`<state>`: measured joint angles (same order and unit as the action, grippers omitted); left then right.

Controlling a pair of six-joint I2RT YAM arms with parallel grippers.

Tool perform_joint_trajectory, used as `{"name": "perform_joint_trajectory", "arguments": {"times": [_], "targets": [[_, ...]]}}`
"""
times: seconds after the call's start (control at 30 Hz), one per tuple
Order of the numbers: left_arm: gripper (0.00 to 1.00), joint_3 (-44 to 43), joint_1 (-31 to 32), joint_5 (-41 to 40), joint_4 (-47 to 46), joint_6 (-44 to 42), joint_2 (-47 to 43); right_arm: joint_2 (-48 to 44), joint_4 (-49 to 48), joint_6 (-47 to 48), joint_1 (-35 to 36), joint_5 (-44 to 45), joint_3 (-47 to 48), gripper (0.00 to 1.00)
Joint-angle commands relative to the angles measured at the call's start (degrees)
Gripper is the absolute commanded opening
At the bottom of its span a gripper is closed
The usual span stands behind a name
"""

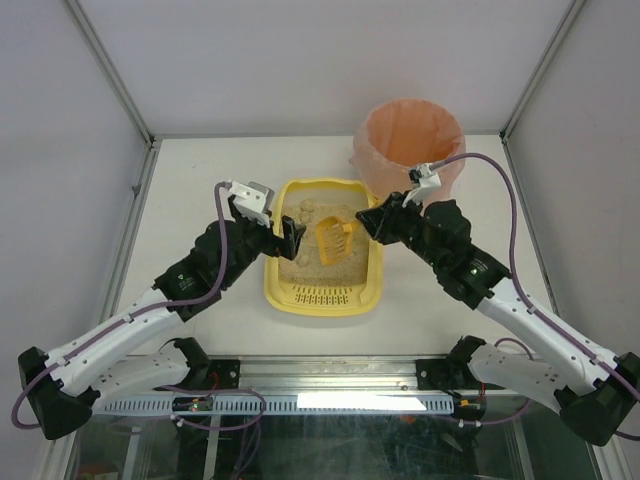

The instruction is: Clean the litter box

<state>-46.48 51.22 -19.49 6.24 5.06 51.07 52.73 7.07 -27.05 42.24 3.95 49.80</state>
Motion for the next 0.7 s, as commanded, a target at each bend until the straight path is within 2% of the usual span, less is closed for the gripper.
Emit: {"name": "perform_joint_trajectory", "arguments": {"times": [0.0, 0.07, 0.17, 0.27, 0.37, 0.43, 0.67], "targets": [[0.92, -1.73, -9.15, 2.74, 11.71, 10.9, 0.16, 0.32, -0.27, 1.36, -0.87, 2.23, 1.69, 0.0], [0.95, -1.28, -12.17, 7.06, 12.64, 11.2, 0.99, 2.08, 1.71, 1.67, -1.06, 3.07, 3.3, 0.0], [0.98, -1.28, -12.83, 11.14, 13.34, 10.39, 3.29, 3.6, 2.54, 2.14, -1.06, 4.52, 4.0, 0.0], [0.91, -1.45, -12.86, 13.42, 13.28, 10.41, 5.37, 4.96, 3.56, 1.34, -1.1, 7.73, 4.8, 0.0], [0.82, -1.55, -12.94, 13.99, 13.25, 10.38, 7.31, 7.82, 6.18, 1.59, -1.09, 10.01, 7.24, 0.0], [0.79, -1.66, -12.92, 14.22, 13.27, 10.32, 8.34, 9.87, 7.43, 2.03, -1.06, 11.29, 8.7, 0.0], [0.81, -1.68, -13.7, 8.64, 14.35, 10.75, 10.43, 17.67, 8.72, 1.3, -1.1, 13.77, 14.13, 0.0]]}}
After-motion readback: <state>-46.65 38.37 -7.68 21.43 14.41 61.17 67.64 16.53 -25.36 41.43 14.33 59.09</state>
